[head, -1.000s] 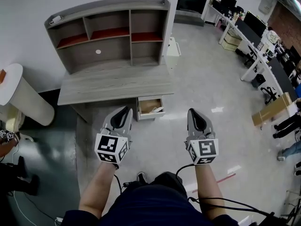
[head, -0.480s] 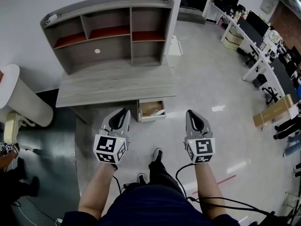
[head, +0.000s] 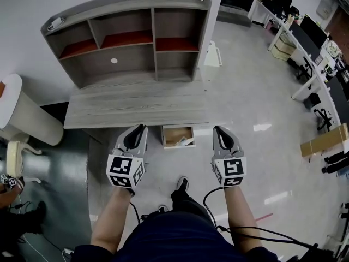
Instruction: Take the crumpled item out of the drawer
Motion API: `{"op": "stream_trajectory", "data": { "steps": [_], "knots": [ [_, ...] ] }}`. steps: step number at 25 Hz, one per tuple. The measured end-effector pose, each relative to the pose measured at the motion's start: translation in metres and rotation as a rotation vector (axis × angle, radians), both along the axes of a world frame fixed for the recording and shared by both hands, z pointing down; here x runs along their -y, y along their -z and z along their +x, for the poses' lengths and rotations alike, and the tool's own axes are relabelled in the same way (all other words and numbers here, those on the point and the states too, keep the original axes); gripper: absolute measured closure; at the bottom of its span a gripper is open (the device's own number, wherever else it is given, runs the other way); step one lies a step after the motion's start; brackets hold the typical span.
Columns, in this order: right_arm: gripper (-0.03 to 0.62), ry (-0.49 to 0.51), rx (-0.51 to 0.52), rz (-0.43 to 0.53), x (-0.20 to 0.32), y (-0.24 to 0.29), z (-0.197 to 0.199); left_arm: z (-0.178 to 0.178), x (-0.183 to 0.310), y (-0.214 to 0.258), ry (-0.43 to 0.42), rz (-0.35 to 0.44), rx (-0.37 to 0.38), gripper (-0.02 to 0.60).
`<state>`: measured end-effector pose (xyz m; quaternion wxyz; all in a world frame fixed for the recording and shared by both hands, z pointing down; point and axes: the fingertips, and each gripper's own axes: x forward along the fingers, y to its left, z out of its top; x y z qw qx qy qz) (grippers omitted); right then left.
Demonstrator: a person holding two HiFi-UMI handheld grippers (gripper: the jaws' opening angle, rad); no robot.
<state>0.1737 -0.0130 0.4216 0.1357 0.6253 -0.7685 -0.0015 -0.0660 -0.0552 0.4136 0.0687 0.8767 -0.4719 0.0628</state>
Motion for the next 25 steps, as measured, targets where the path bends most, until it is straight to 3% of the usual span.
{"op": "stream_trajectory", "data": {
  "steps": [13,19,25],
  "knots": [
    [0.585,0.085,0.035,-0.098,0.096,-0.048,0.04,0.023,0.075,-0.036,0.094,-0.087,0.072,0.545],
    [0.585,0.145,-0.015,-0.162,0.121,-0.076,0.034,0.019,0.086,-0.06,0.133,-0.135,0.084,0.545],
    [0.56,0.203,-0.086,-0.258,0.13,-0.116,0.013,0.01,0.096,-0.096,0.11,-0.197,0.099,0.545]
  ]
}}
